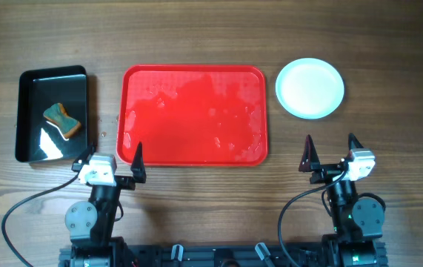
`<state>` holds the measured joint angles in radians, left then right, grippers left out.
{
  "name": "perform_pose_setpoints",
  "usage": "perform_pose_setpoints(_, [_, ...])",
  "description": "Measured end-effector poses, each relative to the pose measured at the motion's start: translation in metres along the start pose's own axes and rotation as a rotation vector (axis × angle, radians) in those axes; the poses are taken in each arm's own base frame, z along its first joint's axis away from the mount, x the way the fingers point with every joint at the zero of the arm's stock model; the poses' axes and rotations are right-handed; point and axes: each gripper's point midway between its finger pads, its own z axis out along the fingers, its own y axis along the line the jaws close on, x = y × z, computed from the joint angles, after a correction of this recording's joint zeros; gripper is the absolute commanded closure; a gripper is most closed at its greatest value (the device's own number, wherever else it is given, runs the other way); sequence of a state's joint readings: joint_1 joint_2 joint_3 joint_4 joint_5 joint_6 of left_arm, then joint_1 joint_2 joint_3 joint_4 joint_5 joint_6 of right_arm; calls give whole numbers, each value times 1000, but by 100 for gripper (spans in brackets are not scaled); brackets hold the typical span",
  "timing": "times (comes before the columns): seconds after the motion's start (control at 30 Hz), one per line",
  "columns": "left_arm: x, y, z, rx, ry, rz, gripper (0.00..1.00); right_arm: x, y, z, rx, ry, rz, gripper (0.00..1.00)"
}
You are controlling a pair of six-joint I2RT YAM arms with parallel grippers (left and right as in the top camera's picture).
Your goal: Clean dirty plates on tray and stack at the side
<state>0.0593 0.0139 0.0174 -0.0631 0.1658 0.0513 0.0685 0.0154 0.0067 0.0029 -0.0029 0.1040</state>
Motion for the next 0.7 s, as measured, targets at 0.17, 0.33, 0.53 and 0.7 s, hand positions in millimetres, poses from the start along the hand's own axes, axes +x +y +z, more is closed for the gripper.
perform_pose_setpoints(0.17, [0,0,0,-2,1,0,0,0,0,0,0,0,0,0])
perform_pose_setpoints(0.33, [2,9,0,-52,8,-43,0,0,0,0,0,0,0,0])
perform_pose_setpoints(0.53, [2,13,0,-75,7,-69,0,0,0,0,0,0,0,0])
perform_pose_setpoints(0.7, [2,14,-1,-81,7,-73,0,0,0,0,0,0,0,0])
